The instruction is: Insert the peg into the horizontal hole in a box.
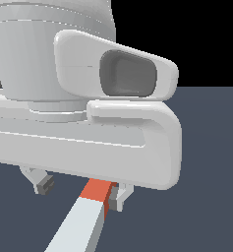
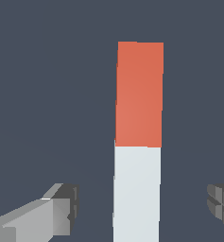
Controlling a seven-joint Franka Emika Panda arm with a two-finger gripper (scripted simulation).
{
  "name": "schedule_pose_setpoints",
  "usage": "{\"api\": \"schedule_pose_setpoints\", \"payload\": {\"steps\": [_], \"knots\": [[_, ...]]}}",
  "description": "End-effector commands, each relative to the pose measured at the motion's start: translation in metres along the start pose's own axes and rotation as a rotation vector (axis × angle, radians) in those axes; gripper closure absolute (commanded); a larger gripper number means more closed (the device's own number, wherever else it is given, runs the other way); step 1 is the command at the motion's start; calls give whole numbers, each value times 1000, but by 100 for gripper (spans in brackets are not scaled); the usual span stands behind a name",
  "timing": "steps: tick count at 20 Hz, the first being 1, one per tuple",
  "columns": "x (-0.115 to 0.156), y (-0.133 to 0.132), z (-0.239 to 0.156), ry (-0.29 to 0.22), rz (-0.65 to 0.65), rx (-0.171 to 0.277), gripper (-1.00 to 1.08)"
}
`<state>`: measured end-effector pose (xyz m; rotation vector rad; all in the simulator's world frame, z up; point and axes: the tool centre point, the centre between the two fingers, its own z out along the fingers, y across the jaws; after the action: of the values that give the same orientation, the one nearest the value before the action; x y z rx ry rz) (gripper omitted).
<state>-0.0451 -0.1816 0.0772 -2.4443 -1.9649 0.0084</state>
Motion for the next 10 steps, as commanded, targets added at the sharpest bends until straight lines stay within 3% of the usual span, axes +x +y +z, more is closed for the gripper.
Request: {"api": "schedule_pose_setpoints", "payload": {"steps": [1, 10], "knots": [[-16, 1, 5, -1, 15, -5, -92], [-25, 1, 10, 0, 25, -6, -92]]}}
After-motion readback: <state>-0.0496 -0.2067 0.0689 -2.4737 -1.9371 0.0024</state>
